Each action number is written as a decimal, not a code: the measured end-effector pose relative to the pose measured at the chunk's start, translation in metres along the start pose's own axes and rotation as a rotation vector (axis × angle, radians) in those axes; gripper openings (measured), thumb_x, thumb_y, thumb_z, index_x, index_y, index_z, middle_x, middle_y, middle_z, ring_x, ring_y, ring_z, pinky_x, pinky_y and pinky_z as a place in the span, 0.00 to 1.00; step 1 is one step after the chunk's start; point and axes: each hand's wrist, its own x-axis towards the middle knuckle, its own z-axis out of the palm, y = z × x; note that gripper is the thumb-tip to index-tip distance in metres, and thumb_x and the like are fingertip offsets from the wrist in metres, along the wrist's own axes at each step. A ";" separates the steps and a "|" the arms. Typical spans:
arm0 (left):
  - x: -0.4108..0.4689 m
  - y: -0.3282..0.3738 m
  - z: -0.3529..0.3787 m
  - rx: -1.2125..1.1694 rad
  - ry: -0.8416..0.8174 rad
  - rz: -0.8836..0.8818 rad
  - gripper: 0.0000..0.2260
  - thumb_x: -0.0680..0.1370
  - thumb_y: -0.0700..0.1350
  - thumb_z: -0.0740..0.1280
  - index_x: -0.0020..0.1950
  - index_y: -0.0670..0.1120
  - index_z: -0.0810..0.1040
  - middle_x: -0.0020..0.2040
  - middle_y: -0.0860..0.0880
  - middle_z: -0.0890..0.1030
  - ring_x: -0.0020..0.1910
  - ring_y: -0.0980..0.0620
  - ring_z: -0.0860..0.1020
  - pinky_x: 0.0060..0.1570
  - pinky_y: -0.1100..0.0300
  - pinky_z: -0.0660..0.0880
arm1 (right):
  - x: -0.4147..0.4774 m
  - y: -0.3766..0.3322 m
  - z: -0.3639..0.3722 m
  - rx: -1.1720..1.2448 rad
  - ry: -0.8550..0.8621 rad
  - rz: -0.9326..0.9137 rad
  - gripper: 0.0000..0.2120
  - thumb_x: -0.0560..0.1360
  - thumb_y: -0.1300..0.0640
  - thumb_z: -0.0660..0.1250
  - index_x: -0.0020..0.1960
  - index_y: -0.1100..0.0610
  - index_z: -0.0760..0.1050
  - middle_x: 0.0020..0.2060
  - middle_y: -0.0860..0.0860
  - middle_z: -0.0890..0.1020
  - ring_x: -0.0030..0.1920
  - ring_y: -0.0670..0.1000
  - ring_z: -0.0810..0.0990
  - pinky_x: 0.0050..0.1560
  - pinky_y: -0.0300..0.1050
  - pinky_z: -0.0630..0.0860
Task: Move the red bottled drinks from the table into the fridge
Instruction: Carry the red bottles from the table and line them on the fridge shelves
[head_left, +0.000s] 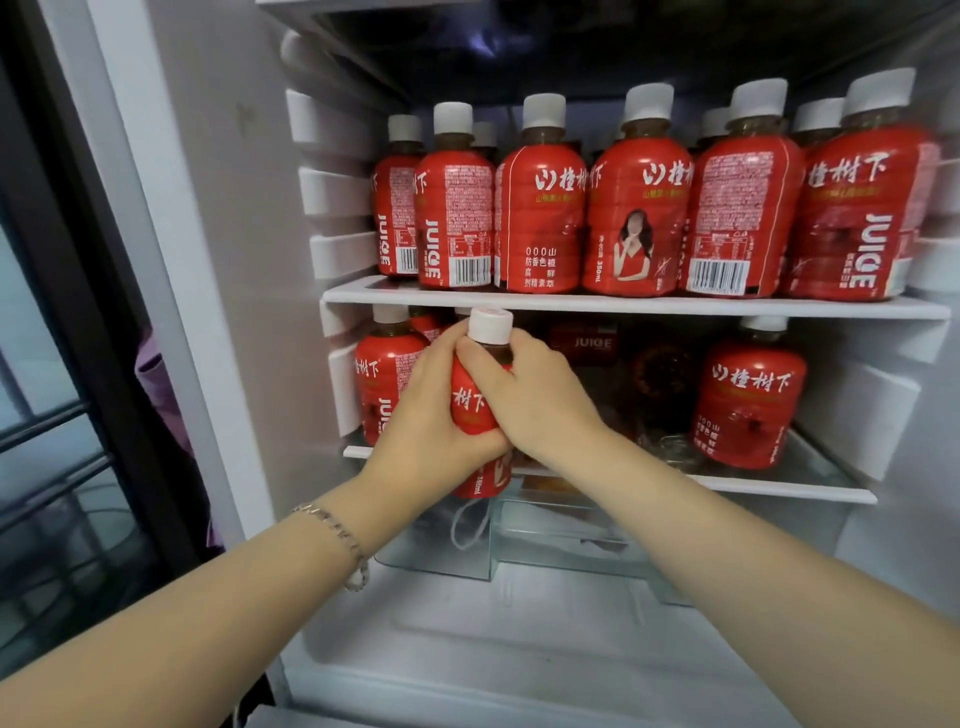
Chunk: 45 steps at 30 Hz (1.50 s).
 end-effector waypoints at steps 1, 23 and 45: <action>-0.002 0.001 -0.001 0.020 0.016 -0.011 0.37 0.67 0.46 0.77 0.70 0.54 0.61 0.67 0.55 0.69 0.65 0.60 0.68 0.61 0.69 0.66 | -0.001 -0.001 0.004 0.047 -0.010 0.014 0.21 0.77 0.40 0.57 0.61 0.54 0.72 0.52 0.52 0.80 0.52 0.53 0.80 0.55 0.53 0.77; 0.010 -0.014 0.024 0.660 0.377 -0.034 0.34 0.65 0.63 0.65 0.63 0.42 0.71 0.59 0.41 0.74 0.60 0.39 0.69 0.61 0.42 0.64 | 0.036 0.090 -0.006 -0.355 0.123 0.118 0.17 0.77 0.61 0.57 0.65 0.59 0.70 0.62 0.60 0.73 0.62 0.60 0.71 0.63 0.48 0.68; 0.029 -0.033 0.033 0.827 0.435 0.049 0.32 0.65 0.64 0.60 0.56 0.39 0.72 0.49 0.40 0.75 0.50 0.44 0.65 0.52 0.51 0.58 | 0.108 0.104 0.021 -0.252 0.171 0.507 0.41 0.77 0.48 0.63 0.76 0.60 0.40 0.75 0.63 0.48 0.75 0.62 0.50 0.72 0.53 0.52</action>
